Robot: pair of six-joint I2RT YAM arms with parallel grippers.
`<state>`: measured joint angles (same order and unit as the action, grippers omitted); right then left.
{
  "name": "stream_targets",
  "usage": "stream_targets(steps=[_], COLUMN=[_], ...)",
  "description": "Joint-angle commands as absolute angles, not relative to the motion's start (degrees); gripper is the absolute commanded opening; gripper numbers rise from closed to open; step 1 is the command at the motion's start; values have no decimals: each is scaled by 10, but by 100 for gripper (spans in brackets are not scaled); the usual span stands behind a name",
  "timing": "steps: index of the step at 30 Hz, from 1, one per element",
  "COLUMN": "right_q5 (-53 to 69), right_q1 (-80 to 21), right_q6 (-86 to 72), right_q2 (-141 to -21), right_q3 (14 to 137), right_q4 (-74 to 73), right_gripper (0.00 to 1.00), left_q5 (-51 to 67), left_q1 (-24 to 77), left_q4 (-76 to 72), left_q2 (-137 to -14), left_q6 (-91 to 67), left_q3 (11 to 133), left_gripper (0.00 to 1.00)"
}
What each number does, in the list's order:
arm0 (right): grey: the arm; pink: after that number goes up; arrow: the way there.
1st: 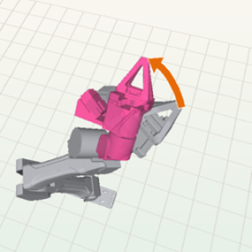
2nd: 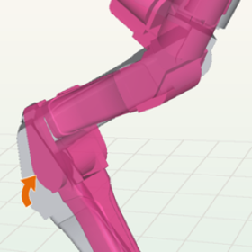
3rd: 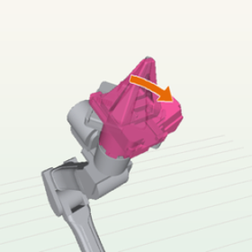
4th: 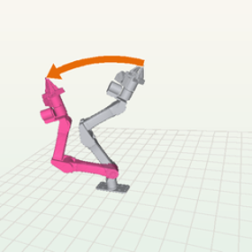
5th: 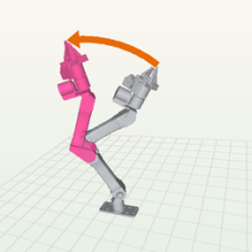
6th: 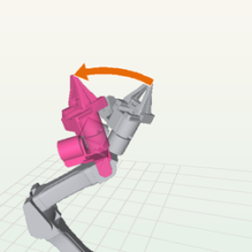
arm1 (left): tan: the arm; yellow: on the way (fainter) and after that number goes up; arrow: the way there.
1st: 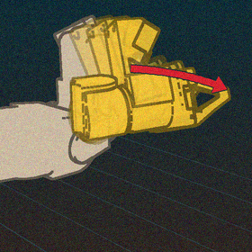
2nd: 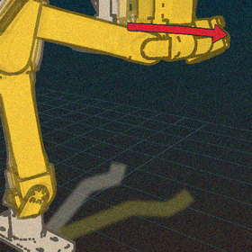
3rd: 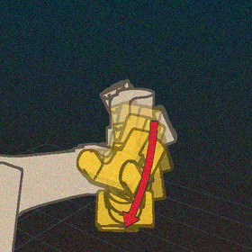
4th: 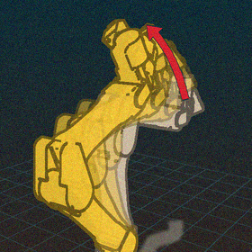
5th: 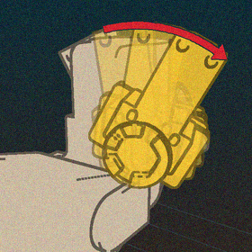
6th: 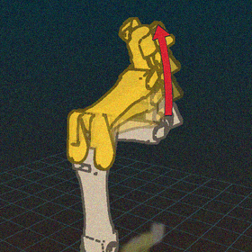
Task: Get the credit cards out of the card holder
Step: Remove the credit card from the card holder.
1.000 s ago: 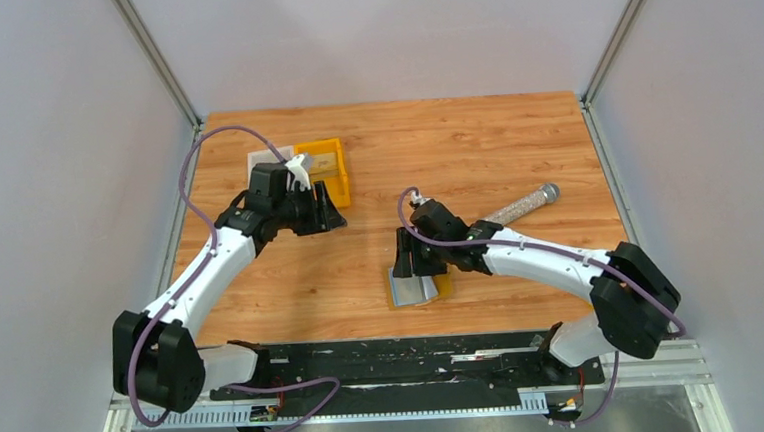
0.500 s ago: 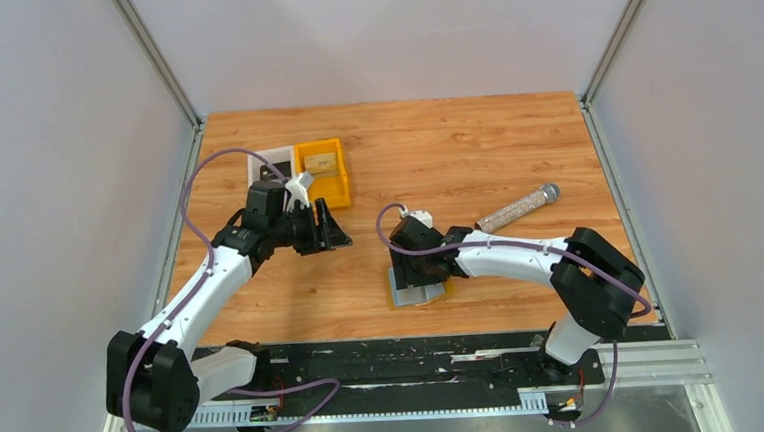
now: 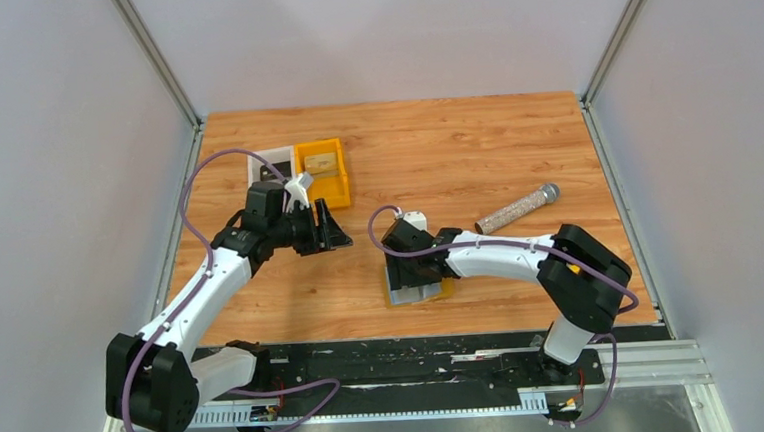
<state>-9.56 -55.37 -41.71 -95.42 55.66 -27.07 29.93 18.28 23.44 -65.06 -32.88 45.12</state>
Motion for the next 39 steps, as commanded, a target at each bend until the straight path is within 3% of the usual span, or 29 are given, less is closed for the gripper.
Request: stream_targets(steps=[1, 18, 39], right_q5=[-114, -136, -57], right_q1=[-558, -571, -554], right_q6=[-427, -429, -455], right_q2=[-972, -993, -941], right_q3=[572, 585, 542], right_q4=[-273, -286, -194], right_gripper=[64, 63, 38], left_q5=[302, 297, 330], left_q1=[182, 182, 239], left_q4=[232, 193, 59], left_q2=[-654, -689, -749], left_q6=[-317, -321, -383], left_q3=[447, 407, 356], left_gripper=[63, 63, 51])
